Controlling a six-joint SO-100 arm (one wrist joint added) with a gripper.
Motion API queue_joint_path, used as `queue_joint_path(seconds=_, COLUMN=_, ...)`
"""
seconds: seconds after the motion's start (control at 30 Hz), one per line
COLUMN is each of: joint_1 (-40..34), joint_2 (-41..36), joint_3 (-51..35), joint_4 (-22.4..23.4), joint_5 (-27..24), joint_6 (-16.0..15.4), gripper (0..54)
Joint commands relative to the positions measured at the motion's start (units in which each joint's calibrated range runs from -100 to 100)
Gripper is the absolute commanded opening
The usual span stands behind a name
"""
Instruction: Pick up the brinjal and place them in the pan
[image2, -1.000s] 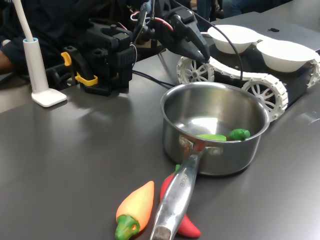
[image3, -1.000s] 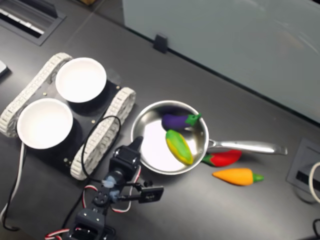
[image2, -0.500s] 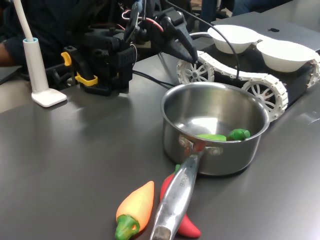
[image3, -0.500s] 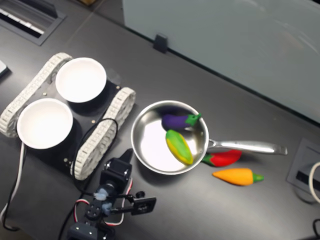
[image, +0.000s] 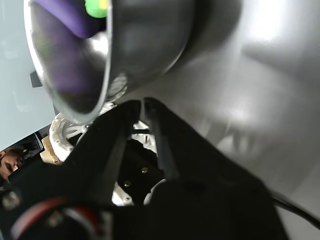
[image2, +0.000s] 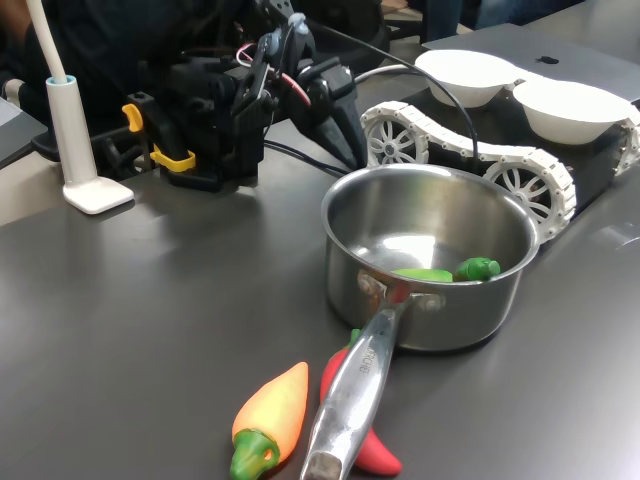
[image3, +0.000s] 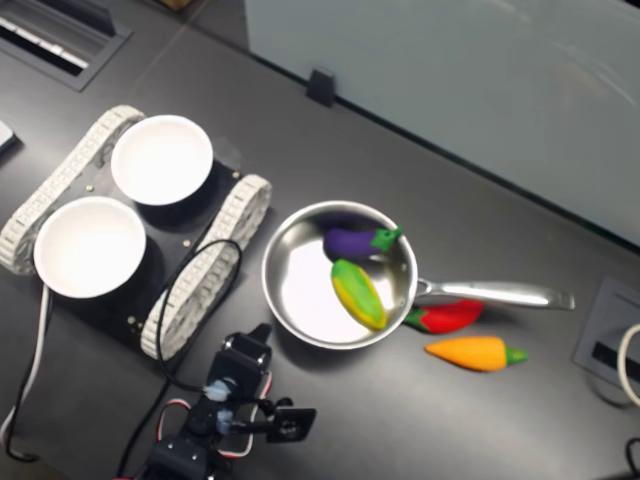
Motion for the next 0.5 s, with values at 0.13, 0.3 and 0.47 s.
queue_joint_path(seconds=0.13, joint_1=2.8, joint_2=-0.8, joint_3=3.5, joint_4=0.4, joint_5=0.4, joint_6=-0.6, gripper=0.2)
queue_joint_path(seconds=0.3, joint_1=2.3, joint_2=-0.8, joint_3=8.2, joint_4=-1.8, joint_5=0.5, joint_6=-0.6, gripper=0.2)
queue_joint_path(seconds=0.47, joint_1=2.8, joint_2=-0.8, joint_3=8.9, joint_4=-2.2, joint_5=0.0, joint_6=-0.5, gripper=0.2)
